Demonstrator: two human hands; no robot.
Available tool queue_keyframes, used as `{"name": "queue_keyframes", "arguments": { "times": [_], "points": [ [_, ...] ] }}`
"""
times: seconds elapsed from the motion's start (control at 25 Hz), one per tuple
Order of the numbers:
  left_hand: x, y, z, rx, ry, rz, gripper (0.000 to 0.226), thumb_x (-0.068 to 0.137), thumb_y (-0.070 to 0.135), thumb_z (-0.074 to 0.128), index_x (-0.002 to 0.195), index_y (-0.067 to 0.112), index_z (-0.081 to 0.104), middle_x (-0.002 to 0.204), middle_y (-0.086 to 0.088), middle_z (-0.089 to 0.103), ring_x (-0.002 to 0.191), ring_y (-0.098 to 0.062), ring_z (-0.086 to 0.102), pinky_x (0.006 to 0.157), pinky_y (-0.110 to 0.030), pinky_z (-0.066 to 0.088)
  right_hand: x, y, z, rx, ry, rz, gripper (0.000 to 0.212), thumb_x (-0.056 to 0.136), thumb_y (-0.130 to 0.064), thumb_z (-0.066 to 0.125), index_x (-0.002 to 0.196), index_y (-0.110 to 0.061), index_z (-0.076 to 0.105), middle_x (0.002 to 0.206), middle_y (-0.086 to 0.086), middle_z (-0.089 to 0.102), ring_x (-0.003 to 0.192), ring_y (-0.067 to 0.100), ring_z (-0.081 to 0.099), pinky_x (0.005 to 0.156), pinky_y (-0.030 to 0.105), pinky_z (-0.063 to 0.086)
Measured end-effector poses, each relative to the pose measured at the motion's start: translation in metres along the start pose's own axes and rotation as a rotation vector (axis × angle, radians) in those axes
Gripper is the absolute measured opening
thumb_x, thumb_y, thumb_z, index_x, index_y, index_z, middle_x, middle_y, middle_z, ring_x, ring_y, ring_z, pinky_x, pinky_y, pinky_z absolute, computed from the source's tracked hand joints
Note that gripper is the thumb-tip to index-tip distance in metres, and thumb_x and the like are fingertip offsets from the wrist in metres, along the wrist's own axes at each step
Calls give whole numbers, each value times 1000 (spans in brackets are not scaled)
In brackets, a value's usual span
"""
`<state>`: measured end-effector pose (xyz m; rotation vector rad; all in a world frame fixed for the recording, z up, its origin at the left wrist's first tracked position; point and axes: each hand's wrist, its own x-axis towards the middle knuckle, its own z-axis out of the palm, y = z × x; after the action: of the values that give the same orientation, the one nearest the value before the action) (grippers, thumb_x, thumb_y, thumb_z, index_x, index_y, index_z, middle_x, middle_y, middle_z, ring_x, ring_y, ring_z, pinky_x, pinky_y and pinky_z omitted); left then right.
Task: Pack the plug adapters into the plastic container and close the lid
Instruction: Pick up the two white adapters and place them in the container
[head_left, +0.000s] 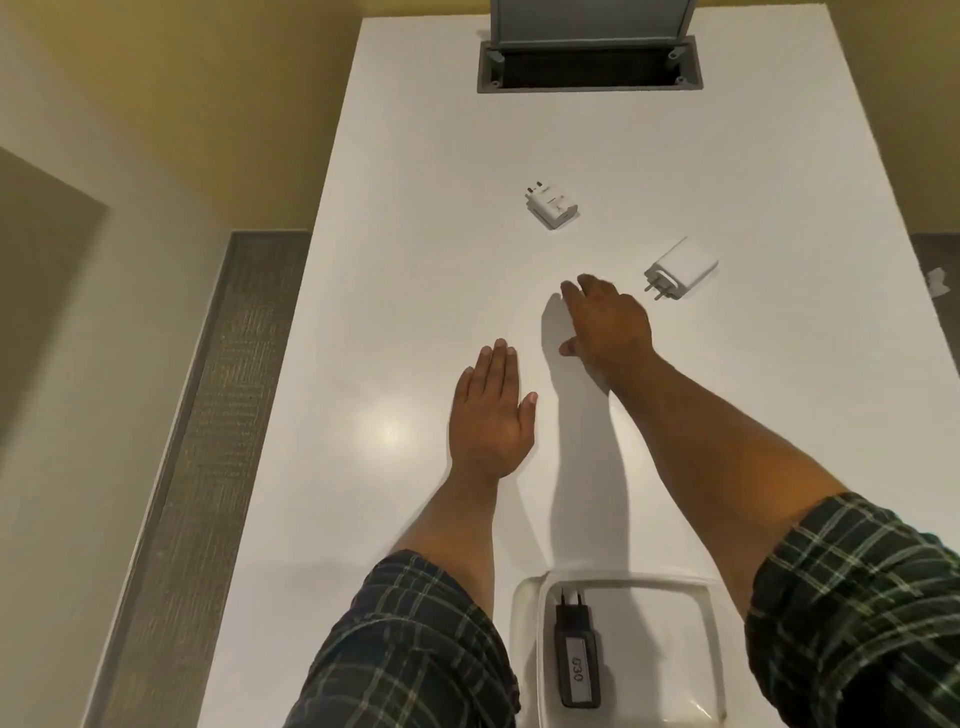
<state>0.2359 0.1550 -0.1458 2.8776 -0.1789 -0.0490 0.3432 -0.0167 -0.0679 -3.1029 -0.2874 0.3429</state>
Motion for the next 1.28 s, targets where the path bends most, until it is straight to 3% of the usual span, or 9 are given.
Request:
{"name": "queue_keyframes", "arguments": {
  "times": [0.16, 0.28, 0.36, 0.52, 0.6, 0.68, 0.76, 0.96, 1.28],
  "points": [
    [23, 0, 3, -1, 22, -18, 65, 104, 42, 30, 163, 13, 24, 171, -3, 19, 160, -21, 16, 128, -41, 19, 37, 3, -9, 34, 25, 6, 100, 56, -44, 93, 134, -6, 44, 132, 11, 50, 120, 32, 51, 82, 42, 47],
    [39, -2, 4, 16, 18, -4, 67, 104, 44, 29, 163, 14, 22, 172, -3, 15, 160, -22, 13, 128, -42, 17, 63, 1, -15, 24, 38, -38, 98, 54, -44, 94, 130, -6, 45, 128, 12, 52, 118, 32, 52, 79, 42, 49],
    [53, -2, 5, 19, 10, 3, 68, 105, 46, 28, 164, 14, 19, 172, -3, 12, 161, -21, 9, 129, -42, 16, 82, -1, -16, -5, 38, -60, 103, 54, -45, 94, 135, -6, 43, 136, 14, 48, 121, 34, 51, 82, 45, 51],
    [64, -1, 6, 13, 48, -19, 69, 103, 46, 29, 164, 14, 20, 172, -2, 14, 161, -20, 9, 129, -42, 17, 115, 0, -20, -43, 17, -68, 127, 45, -53, 95, 148, -14, 31, 157, 17, 26, 141, 36, 32, 96, 49, 48],
    [64, -1, 7, 15, 67, -15, 69, 103, 47, 27, 163, 15, 21, 172, -1, 15, 161, -20, 9, 129, -42, 18, 131, 2, -24, -66, -27, -73, 141, 41, -61, 93, 154, -21, 18, 163, 19, 8, 149, 39, 15, 108, 52, 37],
    [64, 0, 9, 28, 68, -21, 69, 103, 48, 27, 164, 16, 21, 172, 0, 14, 161, -18, 8, 129, -41, 17, 144, 2, -27, -85, -91, -59, 152, 36, -65, 92, 156, -26, 7, 163, 23, -6, 150, 44, 3, 115, 54, 26],
    [65, 0, 9, 38, 62, -35, 69, 103, 50, 27, 164, 17, 20, 172, 2, 13, 161, -18, 7, 129, -42, 17, 153, 1, -28, -75, -159, -43, 156, 31, -64, 93, 156, -27, 5, 161, 26, -11, 148, 49, 4, 114, 56, 27],
    [67, -2, 11, 55, 29, -34, 71, 103, 52, 27, 164, 18, 16, 173, 2, 9, 161, -18, 4, 130, -42, 14, 159, 2, -31, -43, -201, -49, 146, 26, -57, 97, 146, -19, 24, 146, 29, 20, 125, 45, 39, 87, 52, 50],
    [67, -4, 11, 44, 15, -32, 70, 104, 50, 29, 164, 17, 15, 173, 1, 8, 161, -18, 4, 131, -40, 12, 134, 14, -10, 180, -79, -31, 94, 39, -52, 96, 118, -23, 56, 121, 14, 43, 107, 32, 48, 78, 39, 50]
  ]
}}
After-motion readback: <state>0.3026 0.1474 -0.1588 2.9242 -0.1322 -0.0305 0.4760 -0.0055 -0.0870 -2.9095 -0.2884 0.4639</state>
